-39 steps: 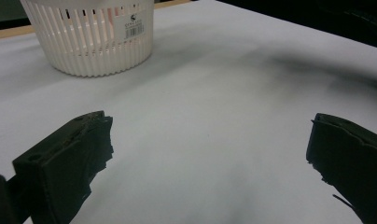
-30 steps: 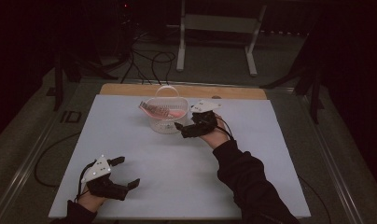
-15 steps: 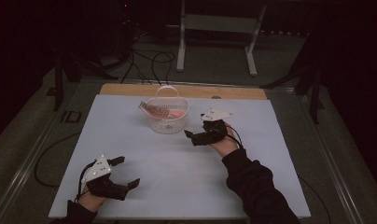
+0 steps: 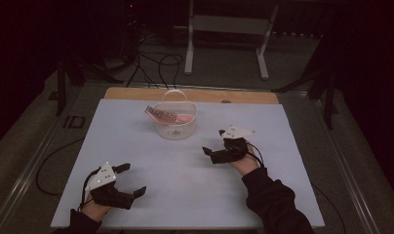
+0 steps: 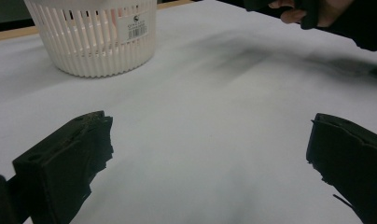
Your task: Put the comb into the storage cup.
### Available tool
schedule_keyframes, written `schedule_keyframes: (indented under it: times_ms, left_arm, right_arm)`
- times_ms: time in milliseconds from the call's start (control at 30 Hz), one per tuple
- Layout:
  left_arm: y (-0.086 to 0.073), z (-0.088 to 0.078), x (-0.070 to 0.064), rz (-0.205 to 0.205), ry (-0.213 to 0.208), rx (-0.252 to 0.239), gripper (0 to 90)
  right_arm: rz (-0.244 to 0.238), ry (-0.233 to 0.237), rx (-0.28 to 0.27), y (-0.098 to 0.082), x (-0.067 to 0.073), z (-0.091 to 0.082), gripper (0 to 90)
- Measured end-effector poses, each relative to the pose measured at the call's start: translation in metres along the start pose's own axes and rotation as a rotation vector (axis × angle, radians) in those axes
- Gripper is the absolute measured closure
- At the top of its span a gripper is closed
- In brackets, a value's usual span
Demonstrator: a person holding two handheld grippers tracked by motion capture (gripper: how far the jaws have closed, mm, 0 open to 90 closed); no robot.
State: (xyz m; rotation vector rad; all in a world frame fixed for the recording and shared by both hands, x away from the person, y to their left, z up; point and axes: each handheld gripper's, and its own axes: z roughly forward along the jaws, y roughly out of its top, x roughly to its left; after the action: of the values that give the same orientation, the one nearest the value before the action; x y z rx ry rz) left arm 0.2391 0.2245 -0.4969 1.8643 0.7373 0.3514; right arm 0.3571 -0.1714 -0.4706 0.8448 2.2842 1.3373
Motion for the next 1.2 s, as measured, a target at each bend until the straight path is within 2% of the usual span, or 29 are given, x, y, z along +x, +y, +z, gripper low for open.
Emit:
schedule_keyframes:
  times_ms: [267, 533, 600, 767, 1200]
  left_arm:
    - [0.000, 0.000, 0.000, 0.001, -0.001, 0.000, 0.0]
    - [0.000, 0.000, 0.000, 0.002, 0.000, 0.000, 0.0]
    - [0.000, 0.000, 0.000, 0.005, 0.001, 0.001, 0.0]
    - [0.000, 0.000, 0.000, 0.004, 0.002, 0.002, 0.0]
    - [0.000, 0.000, -0.001, 0.006, -0.002, 0.001, 0.0]
  right_arm:
    - [0.008, 0.015, -0.004, -0.014, 0.004, -0.011, 8.7]
    - [0.029, 0.034, -0.001, -0.032, 0.000, -0.024, 8.8]
    - [0.047, 0.027, -0.007, -0.037, -0.002, -0.031, 8.8]
    - [0.051, 0.002, -0.003, -0.044, -0.004, -0.039, 8.8]
    - [0.083, -0.026, -0.009, -0.061, -0.006, -0.063, 9.3]
